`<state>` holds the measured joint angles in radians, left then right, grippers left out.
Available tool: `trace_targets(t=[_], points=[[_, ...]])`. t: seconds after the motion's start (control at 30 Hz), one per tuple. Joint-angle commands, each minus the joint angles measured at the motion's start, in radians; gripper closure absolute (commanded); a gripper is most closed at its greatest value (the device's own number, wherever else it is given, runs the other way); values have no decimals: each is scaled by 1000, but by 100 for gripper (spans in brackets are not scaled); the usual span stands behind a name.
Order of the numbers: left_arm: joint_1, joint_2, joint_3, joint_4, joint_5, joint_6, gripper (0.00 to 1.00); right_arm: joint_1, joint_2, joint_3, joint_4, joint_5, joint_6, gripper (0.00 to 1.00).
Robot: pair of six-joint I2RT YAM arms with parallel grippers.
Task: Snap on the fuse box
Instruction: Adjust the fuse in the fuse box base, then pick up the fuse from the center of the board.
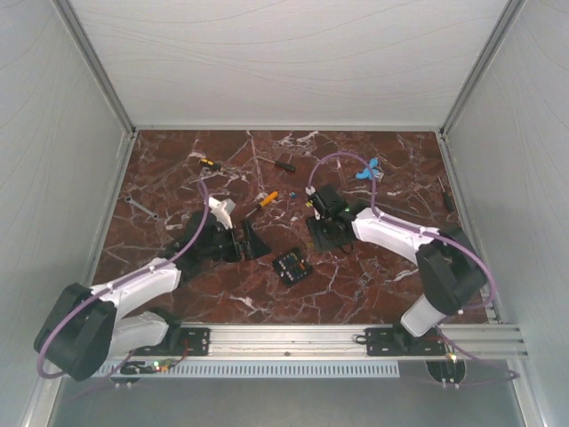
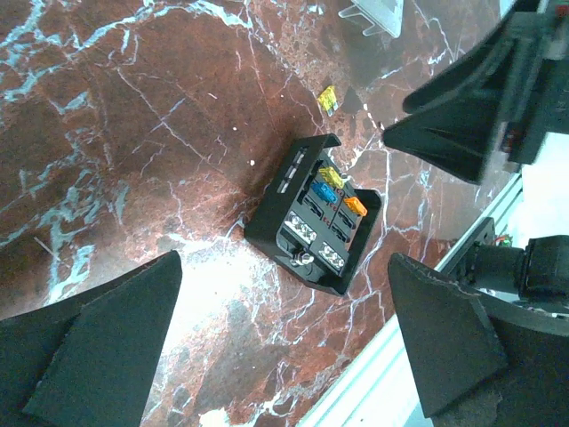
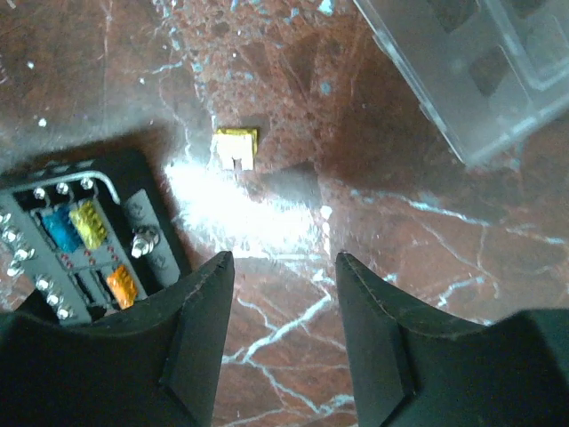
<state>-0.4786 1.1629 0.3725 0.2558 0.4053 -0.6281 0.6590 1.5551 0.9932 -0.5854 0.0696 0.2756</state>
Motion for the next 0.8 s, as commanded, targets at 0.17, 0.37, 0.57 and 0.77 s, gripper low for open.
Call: trace_targets(t=[0.17,0.37,0.57,0.77], points=[[20,-94,-40,-3,-93,29,0,45,191,146,60,46,-33,52],[24,-71,-41,12,-78,27,0,46,286,225,22,70,-19,56],[26,-55,-41,25,-59,25,0,46,328,247,10,64,-14,61],[26,-50,-40,29,-50,25,1,46,354,260,-19,28,-14,72]])
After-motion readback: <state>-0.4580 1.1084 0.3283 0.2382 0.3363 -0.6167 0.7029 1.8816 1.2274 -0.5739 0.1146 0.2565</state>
